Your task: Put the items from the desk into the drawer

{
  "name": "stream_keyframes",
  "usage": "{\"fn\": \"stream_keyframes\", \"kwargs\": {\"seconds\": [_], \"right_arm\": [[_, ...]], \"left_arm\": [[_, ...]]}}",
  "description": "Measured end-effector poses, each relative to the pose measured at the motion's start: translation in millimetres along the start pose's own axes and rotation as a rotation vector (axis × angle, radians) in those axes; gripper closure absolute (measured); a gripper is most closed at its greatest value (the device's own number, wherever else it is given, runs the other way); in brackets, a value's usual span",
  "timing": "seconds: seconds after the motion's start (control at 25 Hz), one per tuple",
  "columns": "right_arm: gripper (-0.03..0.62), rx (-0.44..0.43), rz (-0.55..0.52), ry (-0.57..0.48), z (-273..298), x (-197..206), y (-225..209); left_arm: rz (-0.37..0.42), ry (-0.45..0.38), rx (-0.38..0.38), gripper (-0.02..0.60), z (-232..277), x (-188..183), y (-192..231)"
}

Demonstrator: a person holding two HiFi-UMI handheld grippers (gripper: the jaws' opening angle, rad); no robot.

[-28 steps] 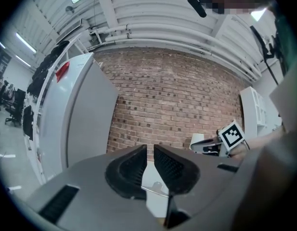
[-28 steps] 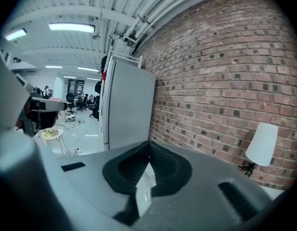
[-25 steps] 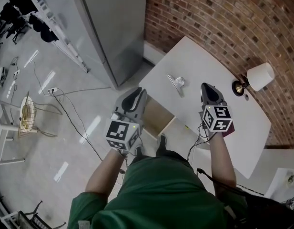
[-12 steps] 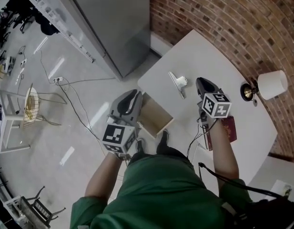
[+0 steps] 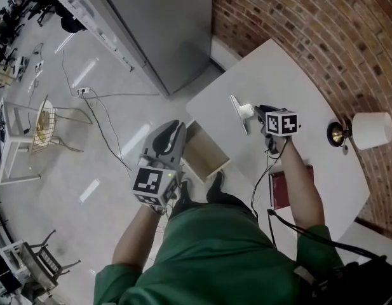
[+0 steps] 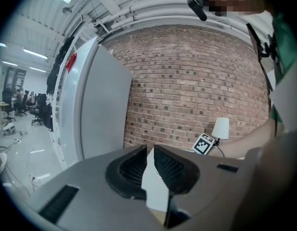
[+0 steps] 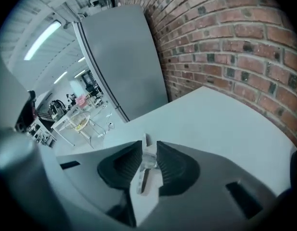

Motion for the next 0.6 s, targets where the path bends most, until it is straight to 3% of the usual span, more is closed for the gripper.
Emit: {"fn": "stream_keyframes", "kwargs": {"seconds": [0.48, 0.6], "right_arm": [[0.465, -0.082, 0.053, 0.27, 58, 34, -27], [0.52, -0.134, 0.036, 0.306, 63, 32, -19]], "left_arm": [[-0.041, 0.027, -0.136, 0.538, -26, 14, 29], [-0.062, 0.041, -0.183, 0.538, -39, 22, 38]]}}
Point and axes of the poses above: the fingertips, and each gripper's own axes: z forward along the fingers, y to its left, x out of its underside, the point moved 1 cm from there along -z, backward along the fingers, and after that the axes turned 8 degrees about -x, right-handed, at the moved point
